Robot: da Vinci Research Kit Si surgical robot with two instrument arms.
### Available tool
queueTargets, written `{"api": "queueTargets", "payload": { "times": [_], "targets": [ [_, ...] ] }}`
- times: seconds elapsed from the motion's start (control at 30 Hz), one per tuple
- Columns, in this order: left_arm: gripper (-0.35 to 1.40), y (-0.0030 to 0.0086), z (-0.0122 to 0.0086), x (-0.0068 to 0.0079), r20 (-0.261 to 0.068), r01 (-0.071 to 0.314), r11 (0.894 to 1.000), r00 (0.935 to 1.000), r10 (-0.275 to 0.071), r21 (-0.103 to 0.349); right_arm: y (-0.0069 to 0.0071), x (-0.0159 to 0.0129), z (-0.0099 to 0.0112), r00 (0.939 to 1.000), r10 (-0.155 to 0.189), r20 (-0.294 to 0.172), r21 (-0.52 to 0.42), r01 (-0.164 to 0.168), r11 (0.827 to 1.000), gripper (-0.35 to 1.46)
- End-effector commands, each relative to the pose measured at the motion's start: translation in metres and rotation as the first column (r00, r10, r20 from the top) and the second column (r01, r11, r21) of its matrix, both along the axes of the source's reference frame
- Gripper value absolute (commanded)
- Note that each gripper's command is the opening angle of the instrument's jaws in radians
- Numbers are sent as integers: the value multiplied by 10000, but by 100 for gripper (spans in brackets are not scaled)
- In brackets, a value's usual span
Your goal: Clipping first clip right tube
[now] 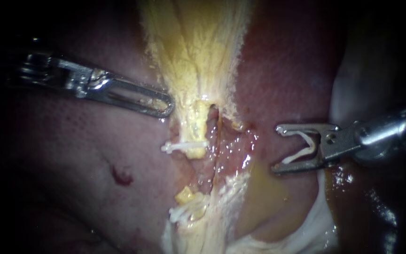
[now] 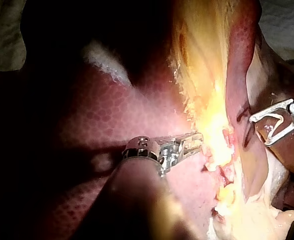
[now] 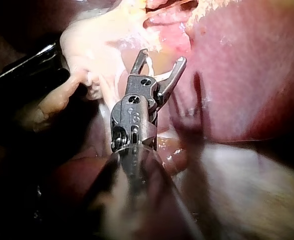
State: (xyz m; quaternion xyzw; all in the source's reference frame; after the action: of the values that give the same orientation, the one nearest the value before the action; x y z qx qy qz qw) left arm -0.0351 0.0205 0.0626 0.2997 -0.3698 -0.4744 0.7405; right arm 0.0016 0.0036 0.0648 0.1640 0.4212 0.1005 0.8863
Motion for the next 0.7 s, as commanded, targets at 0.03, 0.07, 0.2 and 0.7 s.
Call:
{"api": "queueTargets", "payload": {
  "times": [0.03,0.07,0.2,0.7],
  "targets": [
    [-35,0,-2,2,0,-8,10000,10000,8,7,0,0,0,10000,5,9,-10,-5,10000,50],
    [-35,1,-3,3,7,-16,10000,10000,16,15,0,0,0,10000,5,9,-10,-5,10000,50],
    [-35,7,-12,14,4,3,10000,10000,-3,22,0,0,0,10000,4,8,-10,-4,10000,50],
    [-35,22,-54,43,-44,332,9994,9994,-332,-24,0,1,0,10000,7,-27,9,-7,10000,50]
  ]
}}
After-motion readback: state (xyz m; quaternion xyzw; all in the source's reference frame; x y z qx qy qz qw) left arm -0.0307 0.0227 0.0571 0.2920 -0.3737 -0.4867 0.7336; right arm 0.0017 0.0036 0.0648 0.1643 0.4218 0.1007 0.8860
